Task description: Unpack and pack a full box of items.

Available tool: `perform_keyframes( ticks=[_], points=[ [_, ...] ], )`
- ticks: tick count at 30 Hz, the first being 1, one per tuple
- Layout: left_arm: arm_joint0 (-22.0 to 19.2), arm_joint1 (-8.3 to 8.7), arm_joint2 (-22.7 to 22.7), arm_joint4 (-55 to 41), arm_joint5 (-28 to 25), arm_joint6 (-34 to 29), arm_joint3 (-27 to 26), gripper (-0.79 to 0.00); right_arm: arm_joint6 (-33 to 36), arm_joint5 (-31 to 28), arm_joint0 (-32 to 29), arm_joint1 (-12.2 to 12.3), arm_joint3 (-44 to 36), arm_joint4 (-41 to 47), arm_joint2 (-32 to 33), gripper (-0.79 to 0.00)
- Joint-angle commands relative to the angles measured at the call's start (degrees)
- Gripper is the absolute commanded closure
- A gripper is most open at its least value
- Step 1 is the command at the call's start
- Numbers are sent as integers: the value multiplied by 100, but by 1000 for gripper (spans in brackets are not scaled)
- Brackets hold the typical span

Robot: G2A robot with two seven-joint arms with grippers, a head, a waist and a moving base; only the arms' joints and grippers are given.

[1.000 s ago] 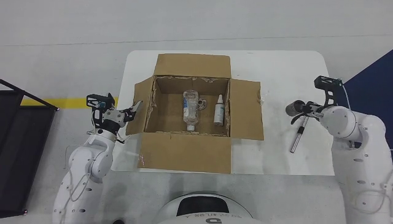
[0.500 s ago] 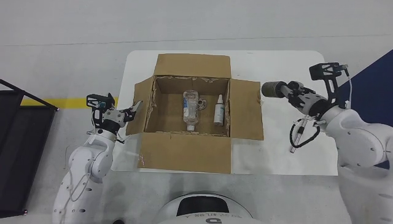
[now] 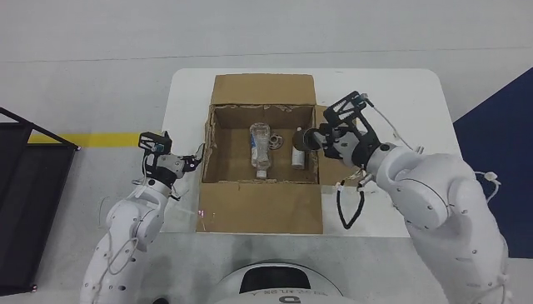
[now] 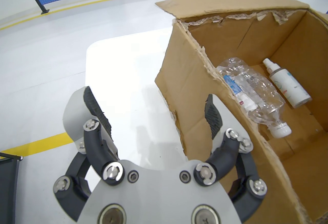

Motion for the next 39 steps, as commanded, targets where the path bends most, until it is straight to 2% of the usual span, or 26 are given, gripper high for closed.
perform_keyframes(
  ticks=[1, 7, 21, 31, 32, 34, 35, 36, 37, 39],
  points=[
    [-42, 2, 68, 79, -31, -21, -1, -785, 113, 58, 149, -14, 112, -166, -240, 0],
    [-169, 1, 216, 159, -29, -58, 13, -785, 465, 198, 534, -72, 588, -658, -921, 0],
    [-231, 1, 198, 41, 105, -57, 82, -785, 650, 311, 1212, -256, 1820, -1275, -1987, 0],
    [-231, 1, 198, 41, 105, -57, 82, -785, 810, 267, 1623, -399, 2481, -1175, -2361, -15],
    [-231, 1, 198, 41, 105, -57, 82, -785, 830, 277, 1649, -410, 2516, -1165, -2377, -200],
    [-231, 1, 198, 41, 105, -57, 82, -785, 851, 288, 1695, -428, 2582, -1165, -2399, -379],
    [-231, 1, 198, 41, 105, -57, 82, -785, 860, 285, 1711, -435, 2610, -1172, -2410, -511],
    [-231, 1, 198, 41, 105, -57, 82, -785, 862, 289, 1720, -440, 2633, -1184, -2414, -683],
    [-231, 1, 198, 41, 105, -57, 82, -785, 854, 297, 1723, -445, 2639, -1193, -2410, -739],
    [-231, 1, 198, 41, 105, -57, 82, -785, 831, 320, 1706, -440, 2546, -1202, -2335, -745]
  ],
)
